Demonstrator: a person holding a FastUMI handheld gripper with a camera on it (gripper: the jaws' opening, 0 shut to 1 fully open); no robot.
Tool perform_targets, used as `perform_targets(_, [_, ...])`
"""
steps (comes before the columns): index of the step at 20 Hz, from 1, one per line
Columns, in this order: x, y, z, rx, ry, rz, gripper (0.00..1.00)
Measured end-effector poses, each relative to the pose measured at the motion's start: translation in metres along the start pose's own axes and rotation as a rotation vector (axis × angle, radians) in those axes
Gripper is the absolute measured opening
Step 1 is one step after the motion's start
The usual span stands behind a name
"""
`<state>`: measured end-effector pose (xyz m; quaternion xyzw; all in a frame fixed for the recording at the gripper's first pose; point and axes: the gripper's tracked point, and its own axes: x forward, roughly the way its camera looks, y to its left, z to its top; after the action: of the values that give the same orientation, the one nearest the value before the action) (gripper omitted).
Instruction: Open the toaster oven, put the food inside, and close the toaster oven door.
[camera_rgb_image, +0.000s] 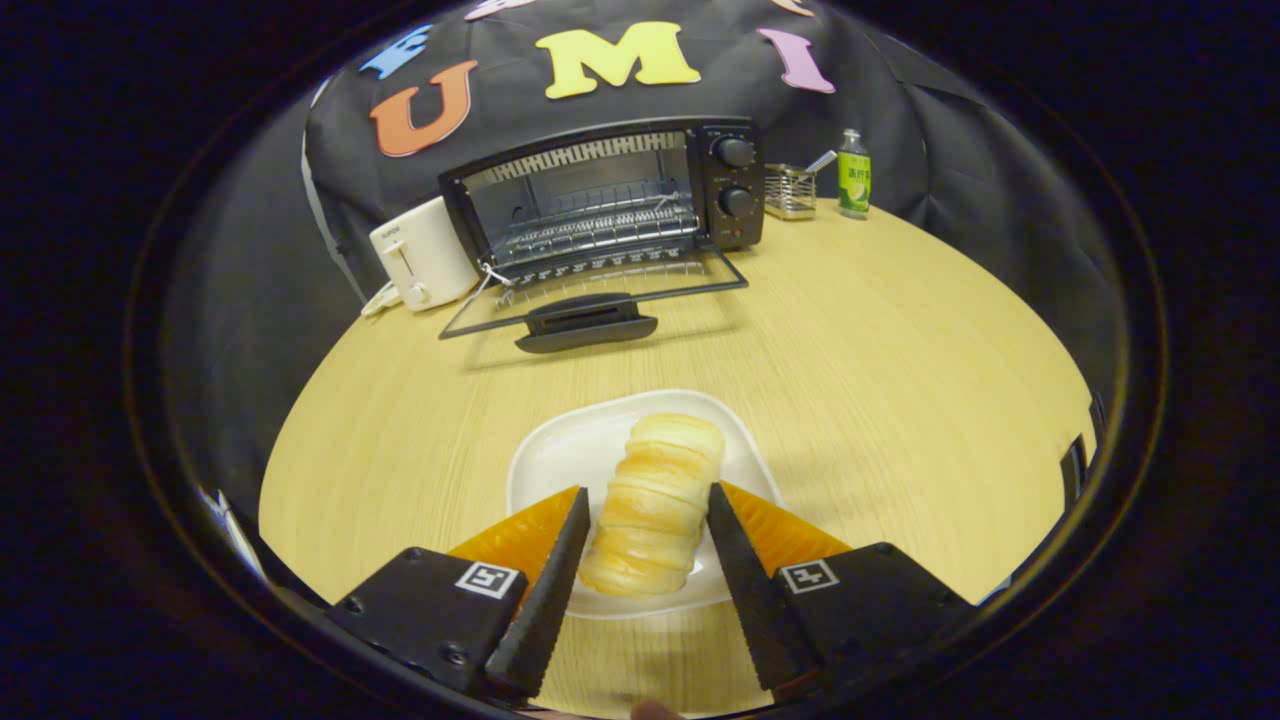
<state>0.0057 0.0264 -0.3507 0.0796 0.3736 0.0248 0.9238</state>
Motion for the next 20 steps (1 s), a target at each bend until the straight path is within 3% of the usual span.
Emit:
perform_targets(7, [-0.008, -0.002, 0.011, 0.040, -0.035, 0.018, 0.46])
perform_targets(9, [-0.014, 0.002, 0.020, 0.043, -0.059, 0.037, 0.41])
perform_targets(15, [-0.039, 0.023, 0.068, 0.064, -0.164, 0.121, 0.38])
perform_targets(20, [-0.025, 0.039, 0.128, 0.117, -0.193, 0.163, 0.38])
